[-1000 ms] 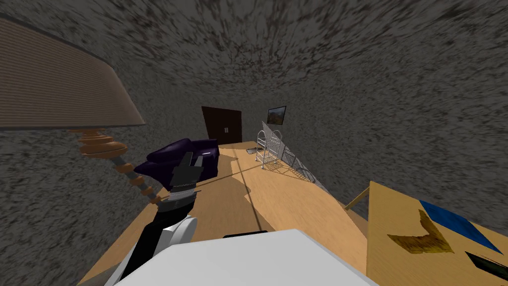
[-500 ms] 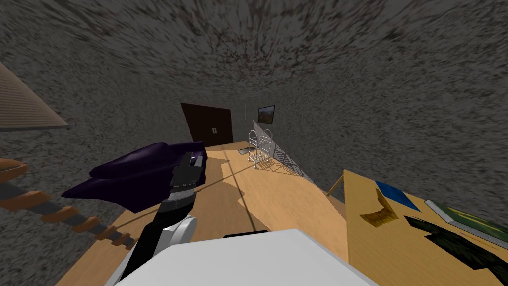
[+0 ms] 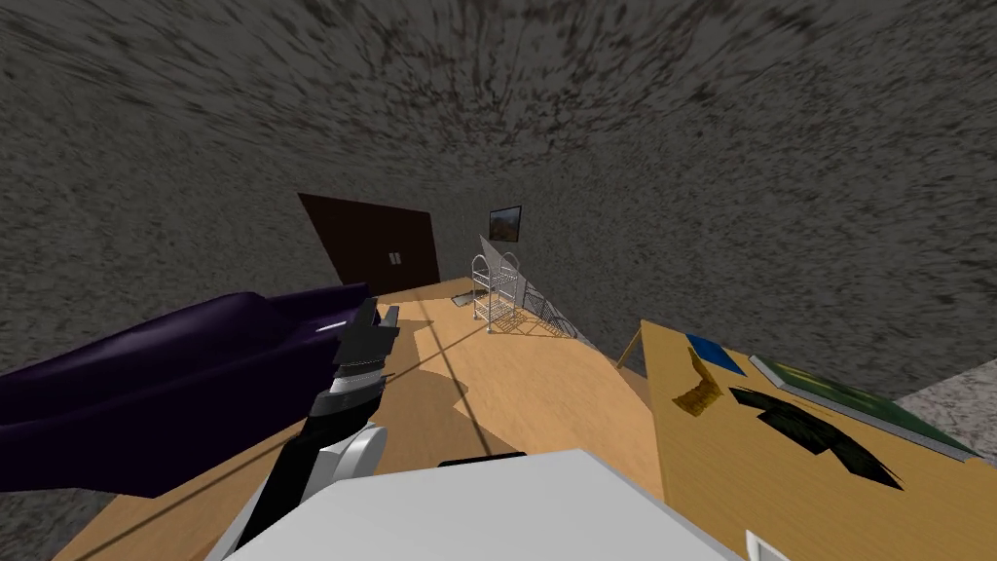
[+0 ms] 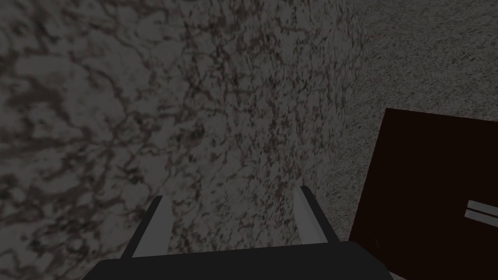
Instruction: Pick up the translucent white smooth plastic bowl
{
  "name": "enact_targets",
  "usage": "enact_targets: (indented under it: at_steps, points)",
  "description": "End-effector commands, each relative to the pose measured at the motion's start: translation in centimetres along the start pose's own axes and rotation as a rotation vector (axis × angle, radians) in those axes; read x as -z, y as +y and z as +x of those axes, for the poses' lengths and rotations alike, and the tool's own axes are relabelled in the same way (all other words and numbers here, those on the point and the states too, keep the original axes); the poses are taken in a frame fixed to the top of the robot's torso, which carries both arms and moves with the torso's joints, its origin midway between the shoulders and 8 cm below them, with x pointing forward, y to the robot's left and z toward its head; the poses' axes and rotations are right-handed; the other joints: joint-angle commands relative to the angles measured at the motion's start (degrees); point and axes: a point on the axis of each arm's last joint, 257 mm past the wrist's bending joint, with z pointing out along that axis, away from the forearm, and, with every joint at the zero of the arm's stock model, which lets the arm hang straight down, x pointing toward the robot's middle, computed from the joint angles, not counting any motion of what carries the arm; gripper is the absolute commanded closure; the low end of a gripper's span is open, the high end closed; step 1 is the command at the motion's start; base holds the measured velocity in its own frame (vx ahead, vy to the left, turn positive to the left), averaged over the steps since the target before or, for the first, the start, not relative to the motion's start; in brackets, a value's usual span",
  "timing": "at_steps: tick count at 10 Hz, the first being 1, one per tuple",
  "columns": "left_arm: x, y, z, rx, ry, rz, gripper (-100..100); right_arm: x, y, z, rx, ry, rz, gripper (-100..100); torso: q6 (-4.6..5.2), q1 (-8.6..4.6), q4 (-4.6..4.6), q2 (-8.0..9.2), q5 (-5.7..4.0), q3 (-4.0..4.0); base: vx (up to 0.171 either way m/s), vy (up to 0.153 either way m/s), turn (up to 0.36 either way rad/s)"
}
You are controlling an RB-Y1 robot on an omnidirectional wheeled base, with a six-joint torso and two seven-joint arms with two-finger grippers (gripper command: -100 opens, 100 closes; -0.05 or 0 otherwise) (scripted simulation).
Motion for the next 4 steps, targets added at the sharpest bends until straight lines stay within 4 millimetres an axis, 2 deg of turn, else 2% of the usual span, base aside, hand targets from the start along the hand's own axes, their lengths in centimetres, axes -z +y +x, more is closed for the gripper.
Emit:
enact_targets:
  at_steps: [1, 2, 3, 4]
  points:
    - [0.0, 0.0, 0.0, 0.0, 0.0, 0.0, 0, 0.32, -0.05, -1.02, 0.051, -0.029, -0.006, 100, 0.0, 0.0, 0.0, 0.0, 0.0, 0.0, 0.177, -0.035, -0.467]
    - [0.0, 0.0, 0.0, 0.0, 0.0, 0.0, 0, 0.32, -0.09, -1.08, 0.068, -0.031, -0.004, 100, 0.01, 0.02, -0.03, -0.15, 0.02, -0.09, 0.127, -0.015, -0.208]
    - [-0.01, 0.0, 0.01, 0.0, 0.0, 0.0, 0, 0.26, -0.01, -0.91, 0.054, -0.025, -0.005, 100, -0.11, 0.05, -0.02, -0.09, 0.05, -0.06, 0.039, -0.001, -0.013]
    - [-0.01, -0.01, 0.01, 0.0, 0.0, 0.0, 0, 0.27, 0.01, -0.95, 0.056, -0.027, -0.006, 0, -0.14, 0.07, 0.02, 0.12, 0.07, 0.06, 0.009, 0.0, 0.006]
